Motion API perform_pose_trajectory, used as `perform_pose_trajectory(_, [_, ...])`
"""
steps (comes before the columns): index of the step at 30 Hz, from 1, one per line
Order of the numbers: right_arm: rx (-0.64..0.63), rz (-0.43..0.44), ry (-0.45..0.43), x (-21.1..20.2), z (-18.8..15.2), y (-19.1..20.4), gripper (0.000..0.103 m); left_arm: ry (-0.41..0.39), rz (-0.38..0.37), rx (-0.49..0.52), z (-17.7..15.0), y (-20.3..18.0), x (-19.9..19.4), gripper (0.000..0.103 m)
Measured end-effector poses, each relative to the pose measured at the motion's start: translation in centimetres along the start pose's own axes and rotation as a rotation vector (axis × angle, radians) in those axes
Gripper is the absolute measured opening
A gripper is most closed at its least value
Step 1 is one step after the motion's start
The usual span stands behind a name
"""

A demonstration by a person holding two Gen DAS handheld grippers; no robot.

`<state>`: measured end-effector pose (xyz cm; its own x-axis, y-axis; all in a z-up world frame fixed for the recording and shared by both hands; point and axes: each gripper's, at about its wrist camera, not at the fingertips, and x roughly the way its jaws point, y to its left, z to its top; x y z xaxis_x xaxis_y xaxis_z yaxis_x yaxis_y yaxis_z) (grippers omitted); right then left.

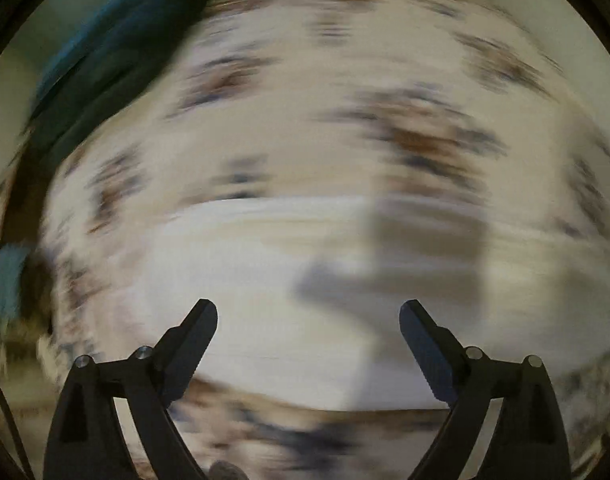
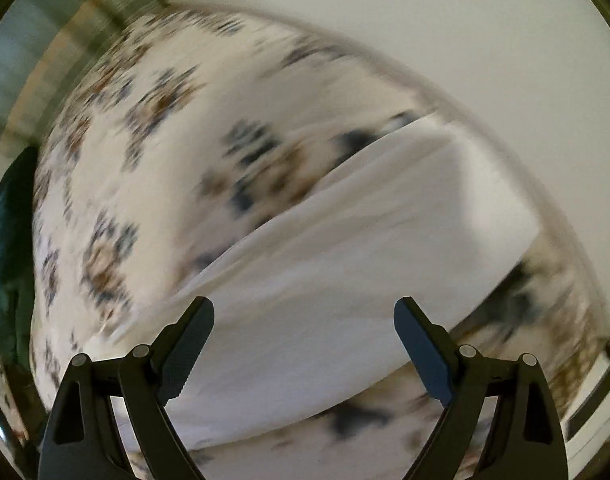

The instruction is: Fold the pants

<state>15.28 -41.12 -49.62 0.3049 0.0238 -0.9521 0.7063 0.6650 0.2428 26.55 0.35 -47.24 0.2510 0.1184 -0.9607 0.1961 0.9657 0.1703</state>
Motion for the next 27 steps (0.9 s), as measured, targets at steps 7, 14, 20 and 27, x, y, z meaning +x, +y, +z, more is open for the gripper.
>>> perform_pose_trajectory(7, [-0.056, -0.071, 0.07, 3.6, 8.1, -7.6, 0.094, 0.002, -0.03, 0.166, 1.5, -18.5, 2.0, 0.094])
perform_pose_trajectory(14, [-0.289, -0.132, 0.256, 10.1, 11.3, -9.7, 0.033, 0.087, 0.009, 0.155, 1.5, -22.6, 5.2, 0.094])
perform_pose_trajectory(20, [-0.303, -0.002, 0.134, 6.0, 13.4, -9.6, 0.004, 0.098, 0.068, 0.112, 2.2, -20.7, 6.4, 0.094])
perform_pose_trajectory(27, [-0.285, -0.029, 0.19, 8.5, 16.3, -10.9, 0.004, 0.147, 0.086, 0.076, 2.4, -19.0, 8.4, 0.094])
